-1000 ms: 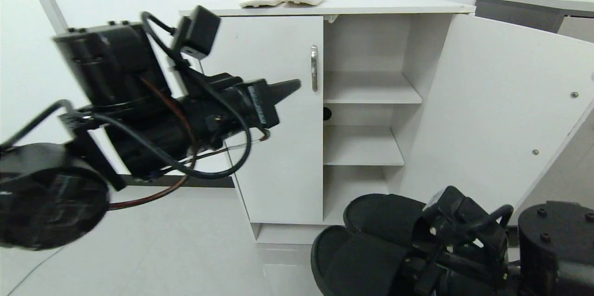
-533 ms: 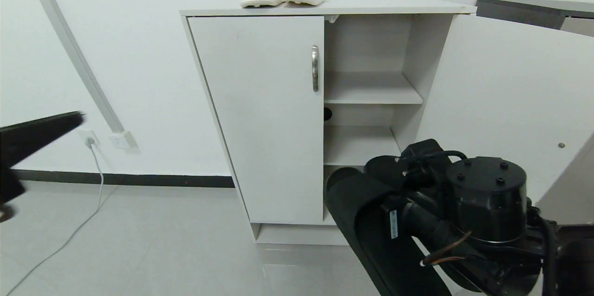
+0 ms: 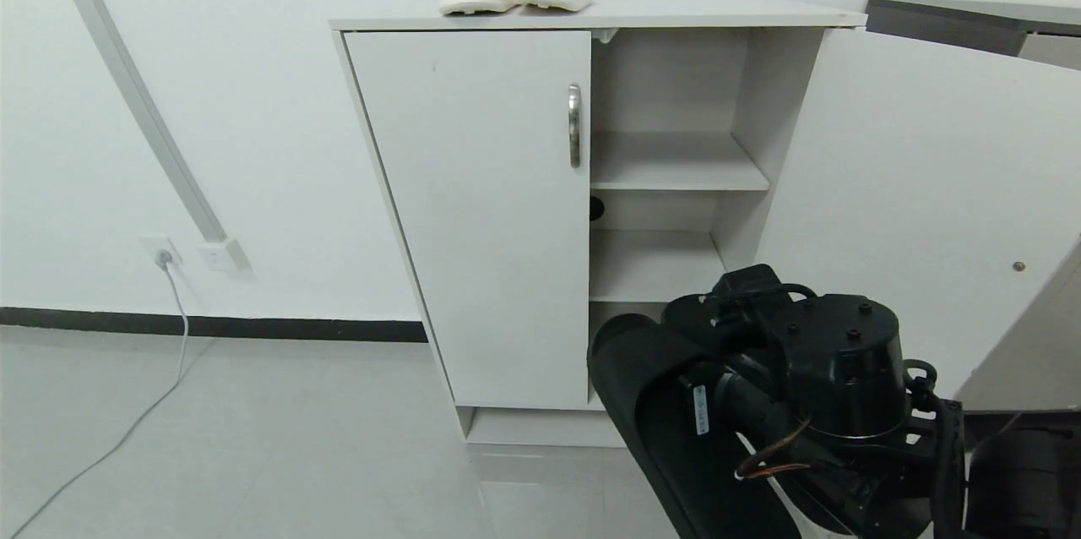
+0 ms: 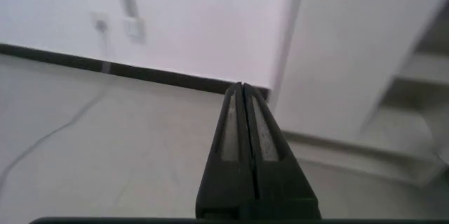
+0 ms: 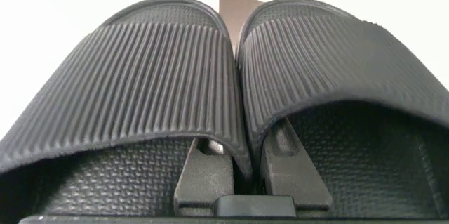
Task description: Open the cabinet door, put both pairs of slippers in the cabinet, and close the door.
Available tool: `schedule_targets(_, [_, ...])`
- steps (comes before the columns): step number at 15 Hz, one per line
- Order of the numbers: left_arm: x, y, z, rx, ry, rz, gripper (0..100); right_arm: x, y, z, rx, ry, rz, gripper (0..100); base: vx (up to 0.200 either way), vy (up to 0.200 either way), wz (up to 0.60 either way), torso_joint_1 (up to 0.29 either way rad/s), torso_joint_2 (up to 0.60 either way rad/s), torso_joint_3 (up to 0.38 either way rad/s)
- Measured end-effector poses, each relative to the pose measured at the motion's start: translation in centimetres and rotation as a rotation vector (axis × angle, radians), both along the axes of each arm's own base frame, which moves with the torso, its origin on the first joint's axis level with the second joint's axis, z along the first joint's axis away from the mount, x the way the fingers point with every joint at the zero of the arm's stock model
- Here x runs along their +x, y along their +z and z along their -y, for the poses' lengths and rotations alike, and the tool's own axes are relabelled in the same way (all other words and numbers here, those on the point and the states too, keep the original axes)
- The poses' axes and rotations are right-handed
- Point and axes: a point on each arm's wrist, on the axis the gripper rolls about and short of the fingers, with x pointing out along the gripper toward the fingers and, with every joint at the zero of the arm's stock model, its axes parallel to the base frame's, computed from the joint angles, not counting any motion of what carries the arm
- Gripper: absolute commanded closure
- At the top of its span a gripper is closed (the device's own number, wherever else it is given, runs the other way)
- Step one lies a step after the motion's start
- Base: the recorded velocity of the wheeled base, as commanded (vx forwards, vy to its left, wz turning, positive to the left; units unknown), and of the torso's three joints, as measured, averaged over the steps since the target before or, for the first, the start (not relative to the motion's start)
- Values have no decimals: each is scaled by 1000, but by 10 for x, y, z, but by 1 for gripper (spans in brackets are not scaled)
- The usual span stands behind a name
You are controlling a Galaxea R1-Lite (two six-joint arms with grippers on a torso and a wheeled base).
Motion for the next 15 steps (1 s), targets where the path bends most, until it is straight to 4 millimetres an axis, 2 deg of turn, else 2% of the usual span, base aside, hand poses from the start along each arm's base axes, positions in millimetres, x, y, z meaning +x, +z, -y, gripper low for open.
schedule_targets(2, [4, -27, 3, -48, -102, -20, 100, -1, -2, 1, -7, 0, -6, 100, 0, 0, 0, 0, 0, 0])
schedule_targets(4, [4, -37, 2, -61, -169, -27, 100, -2, -5, 1, -15, 5, -11, 100, 0, 0, 0, 0, 0, 0])
schedule_targets(7, [3, -40, 0, -84, -264, -21, 100, -3, -6, 0, -18, 9, -14, 100, 0, 0, 0, 0, 0, 0])
schedule_targets(10, [0, -43, -3, 39, -64, 7, 100, -3, -7, -1, -20, 11, -15, 100, 0, 0, 0, 0, 0, 0])
schedule_targets(13, [-1, -46, 0, 29, -176, 35, 100, -1, -9, -5, -11, 13, -3, 100, 0, 0, 0, 0, 0, 0])
schedule_targets(15, [-1, -46, 0, 26, -182, 41, 100, 4, -7, -12, -3, -12, 13, 100, 0, 0, 0, 0, 0, 0])
